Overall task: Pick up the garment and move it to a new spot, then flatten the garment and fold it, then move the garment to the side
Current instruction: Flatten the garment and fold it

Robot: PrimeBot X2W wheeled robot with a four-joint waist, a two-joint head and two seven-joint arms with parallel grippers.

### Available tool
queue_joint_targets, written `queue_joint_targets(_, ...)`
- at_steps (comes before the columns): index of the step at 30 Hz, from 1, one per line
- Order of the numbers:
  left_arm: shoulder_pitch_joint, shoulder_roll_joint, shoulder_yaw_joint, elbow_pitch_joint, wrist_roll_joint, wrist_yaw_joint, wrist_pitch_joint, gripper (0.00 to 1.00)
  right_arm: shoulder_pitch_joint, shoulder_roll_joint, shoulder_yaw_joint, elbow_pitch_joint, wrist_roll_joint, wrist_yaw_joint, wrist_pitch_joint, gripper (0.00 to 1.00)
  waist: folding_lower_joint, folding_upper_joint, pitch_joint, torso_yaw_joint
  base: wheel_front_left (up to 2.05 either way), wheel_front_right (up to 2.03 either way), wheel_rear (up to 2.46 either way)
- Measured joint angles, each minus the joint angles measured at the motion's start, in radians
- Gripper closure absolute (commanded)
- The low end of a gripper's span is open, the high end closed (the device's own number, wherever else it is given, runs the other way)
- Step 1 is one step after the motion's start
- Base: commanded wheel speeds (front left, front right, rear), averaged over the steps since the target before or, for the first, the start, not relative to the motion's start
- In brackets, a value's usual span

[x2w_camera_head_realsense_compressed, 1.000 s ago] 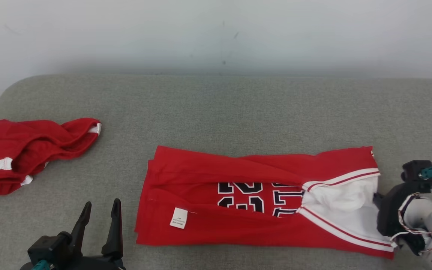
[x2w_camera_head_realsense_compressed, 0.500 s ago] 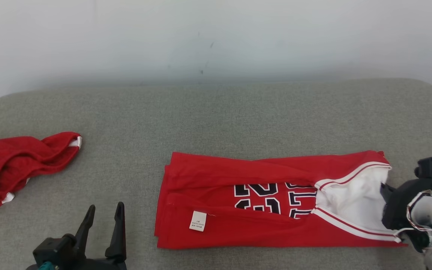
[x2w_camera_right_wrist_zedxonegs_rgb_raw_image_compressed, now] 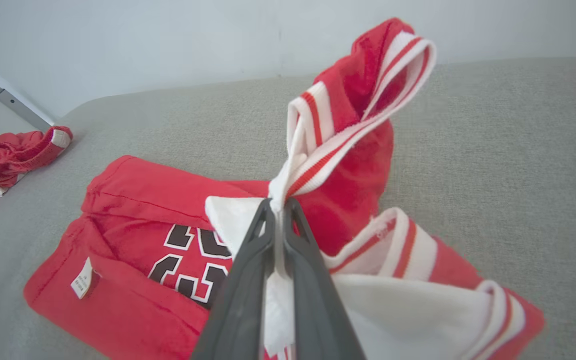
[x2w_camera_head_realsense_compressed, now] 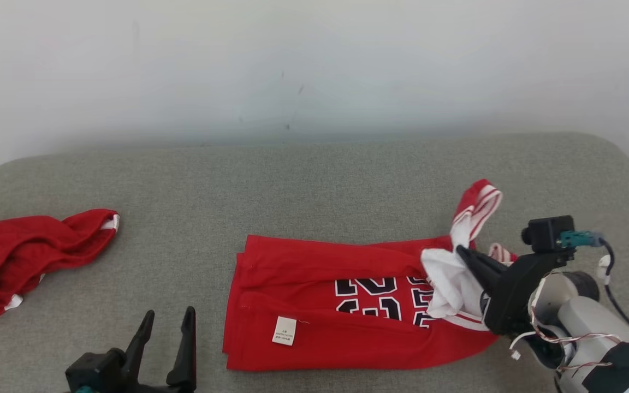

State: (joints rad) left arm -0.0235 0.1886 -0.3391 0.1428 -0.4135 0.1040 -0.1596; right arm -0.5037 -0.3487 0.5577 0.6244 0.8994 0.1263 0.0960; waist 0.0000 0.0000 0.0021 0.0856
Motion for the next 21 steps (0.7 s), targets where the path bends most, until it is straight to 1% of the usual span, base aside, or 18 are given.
queue_joint_targets(1, 0.0, -0.005, -0.006, 0.004, 0.0, -0.004, 0.001, 0.0, 0.015, 0.0, 0.018, -0.043, 0.009, 0.0, 0.001, 1.0, 0.0, 0.0, -0.005, 0.002, 0.0, 0.0, 0.0)
queue_joint_targets(3, 0.001, -0.008, -0.01, 0.006, 0.0, -0.008, 0.001, 0.0, 0.027, 0.003, 0.034, -0.086, 0.021, 0.0, 0.007, 1.0, 0.0, 0.0, -0.009, 0.005, 0.0, 0.0, 0.0)
queue_joint_targets(6, 0.001, -0.011, -0.012, 0.011, -0.001, -0.008, 0.001, 0.0, 0.031, 0.009, 0.053, -0.137, 0.025, 0.0, 0.011, 1.0, 0.0, 0.0, -0.014, 0.012, 0.0, 0.0, 0.0)
queue_joint_targets(10, 0.002, -0.02, -0.021, 0.014, -0.001, -0.008, 0.001, 0.0, 0.029, 0.032, 0.067, -0.188, 0.034, 0.0, 0.019, 1.0, 0.0, 0.0, -0.015, 0.024, 0.0, 0.0, 0.0)
queue_joint_targets(14, -0.004, -0.036, -0.037, 0.029, -0.001, -0.018, 0.002, 0.0, 0.02, 0.062, 0.075, -0.206, 0.039, 0.0, 0.028, 1.0, 0.0, 0.0, -0.013, 0.042, 0.0, 0.0, 0.0)
queue_joint_targets(21, -0.033, -0.073, -0.065, 0.049, -0.002, -0.027, 0.002, 0.0, -0.026, 0.122, 0.095, -0.187, 0.039, -0.004, 0.049, 1.0, 0.0, 0.0, -0.008, 0.087, 0.0, 0.0, 0.0)
